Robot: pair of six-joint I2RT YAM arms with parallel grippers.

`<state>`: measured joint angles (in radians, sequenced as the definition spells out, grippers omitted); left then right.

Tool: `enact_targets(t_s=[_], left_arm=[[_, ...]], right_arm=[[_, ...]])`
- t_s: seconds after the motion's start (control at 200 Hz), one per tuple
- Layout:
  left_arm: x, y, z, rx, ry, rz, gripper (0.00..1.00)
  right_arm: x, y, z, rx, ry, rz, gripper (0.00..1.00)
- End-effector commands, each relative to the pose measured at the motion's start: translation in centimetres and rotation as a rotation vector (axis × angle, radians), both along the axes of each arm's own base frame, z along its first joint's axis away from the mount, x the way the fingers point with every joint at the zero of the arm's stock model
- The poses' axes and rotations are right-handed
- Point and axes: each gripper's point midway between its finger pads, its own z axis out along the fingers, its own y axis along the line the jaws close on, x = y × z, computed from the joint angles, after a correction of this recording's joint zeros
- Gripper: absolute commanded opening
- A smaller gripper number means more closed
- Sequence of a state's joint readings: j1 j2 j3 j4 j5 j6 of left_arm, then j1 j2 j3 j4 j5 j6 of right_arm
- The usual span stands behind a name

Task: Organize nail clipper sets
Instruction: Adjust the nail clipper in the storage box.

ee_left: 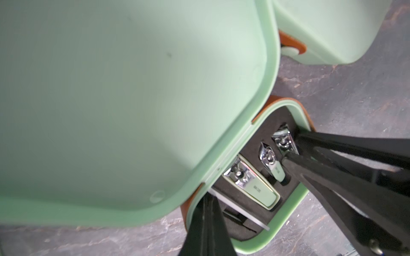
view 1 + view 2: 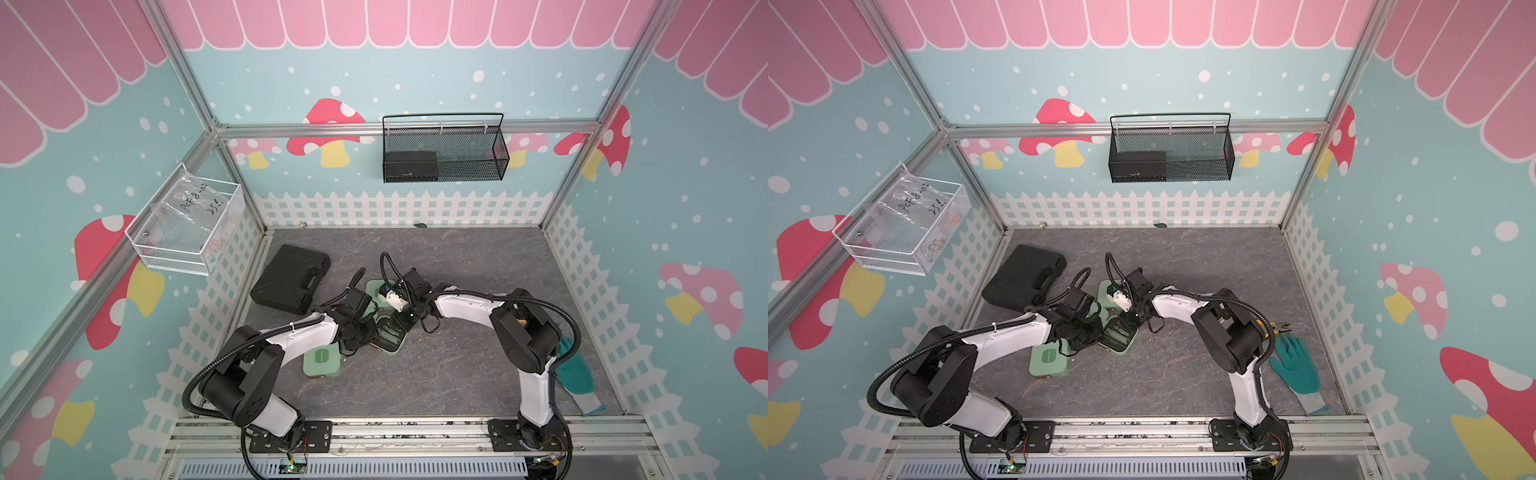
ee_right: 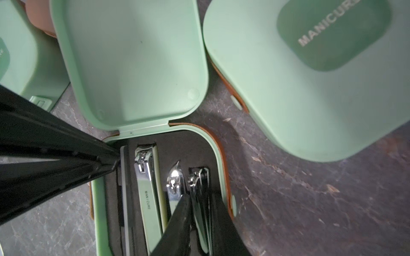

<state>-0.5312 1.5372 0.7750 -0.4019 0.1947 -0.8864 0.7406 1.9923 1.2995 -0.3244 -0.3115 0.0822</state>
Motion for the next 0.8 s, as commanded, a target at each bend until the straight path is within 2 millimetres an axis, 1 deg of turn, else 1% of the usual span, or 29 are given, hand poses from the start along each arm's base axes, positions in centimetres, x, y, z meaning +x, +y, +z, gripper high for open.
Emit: enact_targets(t_s=[0.0, 0.065, 0.16, 0.38, 0.59, 0.791], left_arm=[[-1.0, 1.0, -1.7, 0.052, 0.064, 0.01, 0.0], [-0.9, 1.0, -1.7, 0.052, 0.063, 0.009, 0.0], [-0.8, 0.9, -1.6, 0.05, 0.062, 0.008, 0.0], [-0.9, 1.0, -1.7, 0.05, 0.064, 0.008, 0.0], [-0.9, 1.0, -1.7, 0.05, 0.066, 0.007, 0.0], [-0.8, 0.9, -1.6, 0.048, 0.063, 0.005, 0.0]], right_arm=[[0.3, 0.0, -0.3, -0.033, -0.02, 0.013, 0.22], [0.4, -0.1, 0.2, -0.031, -0.032, 0.01, 0.22], [0.5, -0.1, 0.4, -0.034, -0.038, 0.011, 0.22], [0.4, -0.1, -0.7, -0.049, -0.016, 0.005, 0.18], [0.5, 0.2, -1.0, -0.051, -0.015, 0.007, 0.16], [0.0, 0.1, -2.5, -0.086, 0.001, 0.003, 0.15]])
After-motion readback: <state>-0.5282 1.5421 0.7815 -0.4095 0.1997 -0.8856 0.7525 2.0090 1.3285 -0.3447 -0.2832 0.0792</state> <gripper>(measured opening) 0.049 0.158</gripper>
